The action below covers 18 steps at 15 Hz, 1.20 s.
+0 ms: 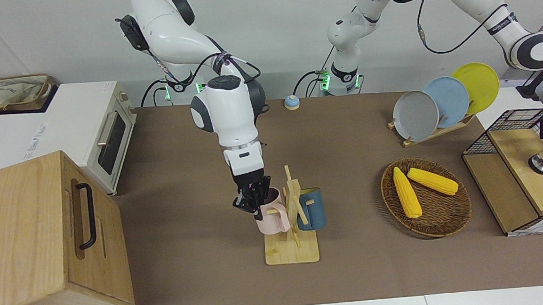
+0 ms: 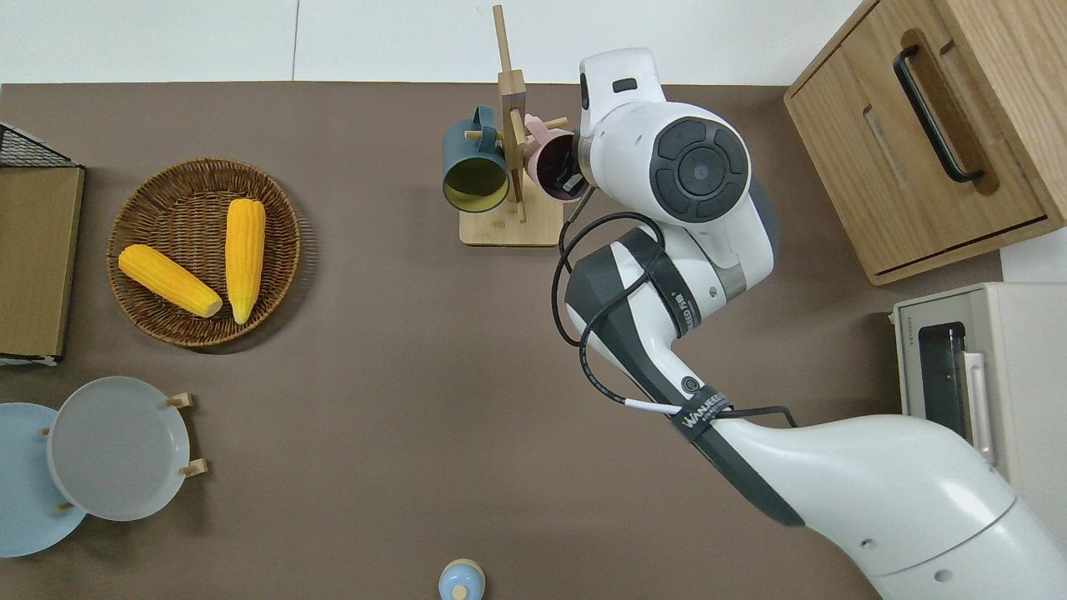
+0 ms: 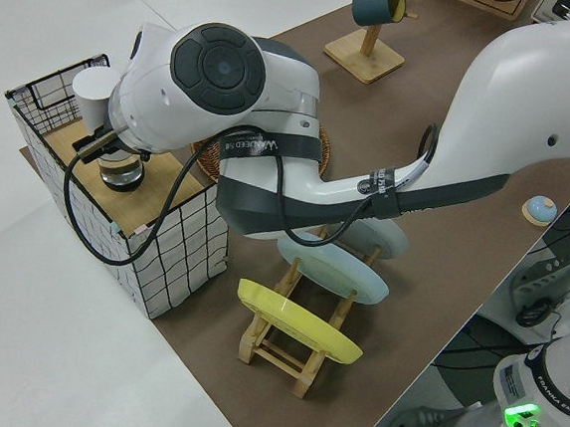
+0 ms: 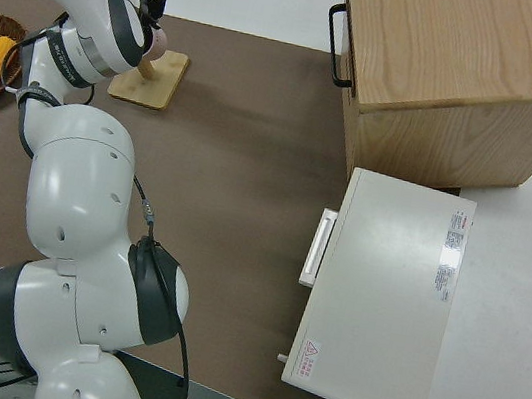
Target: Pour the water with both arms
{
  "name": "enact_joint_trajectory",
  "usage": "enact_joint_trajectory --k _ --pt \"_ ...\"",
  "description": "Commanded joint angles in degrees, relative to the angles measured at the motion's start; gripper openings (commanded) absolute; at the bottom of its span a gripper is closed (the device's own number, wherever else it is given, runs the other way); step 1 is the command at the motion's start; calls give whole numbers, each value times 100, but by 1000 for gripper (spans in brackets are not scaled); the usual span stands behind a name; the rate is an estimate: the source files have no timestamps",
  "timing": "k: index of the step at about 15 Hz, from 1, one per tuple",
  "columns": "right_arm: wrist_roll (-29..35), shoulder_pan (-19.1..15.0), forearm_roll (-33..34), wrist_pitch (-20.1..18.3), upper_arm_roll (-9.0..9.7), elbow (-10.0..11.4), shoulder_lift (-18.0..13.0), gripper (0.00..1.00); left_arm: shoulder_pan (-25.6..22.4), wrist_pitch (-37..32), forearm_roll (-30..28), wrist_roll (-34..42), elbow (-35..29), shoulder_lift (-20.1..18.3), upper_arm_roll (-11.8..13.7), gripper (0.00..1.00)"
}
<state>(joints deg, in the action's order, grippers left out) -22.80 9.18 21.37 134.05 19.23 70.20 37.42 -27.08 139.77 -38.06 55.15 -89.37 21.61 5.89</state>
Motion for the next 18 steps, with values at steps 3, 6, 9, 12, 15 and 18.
enact_joint_trajectory --k 3,6,9,12,15,18 --pt "162 14 95 -19 28 -68 72 54 10 68 -122 40 130 89 -9 0" --pt "171 5 86 -54 -7 -68 37 52 10 68 -122 31 130 80 -9 0" --pt "267 14 78 -72 -42 -77 28 50 10 -38 -52 -91 288 53 0 0" --pt "382 14 95 -159 -42 -68 2 42 10 -82 -43 -162 297 27 9 0" --pt "382 14 78 -203 -42 -68 -24 42 10 -230 -34 -223 324 1 44 0" --pt "505 14 69 -291 -33 -77 -59 42 1 -555 237 -460 613 -8 88 0"
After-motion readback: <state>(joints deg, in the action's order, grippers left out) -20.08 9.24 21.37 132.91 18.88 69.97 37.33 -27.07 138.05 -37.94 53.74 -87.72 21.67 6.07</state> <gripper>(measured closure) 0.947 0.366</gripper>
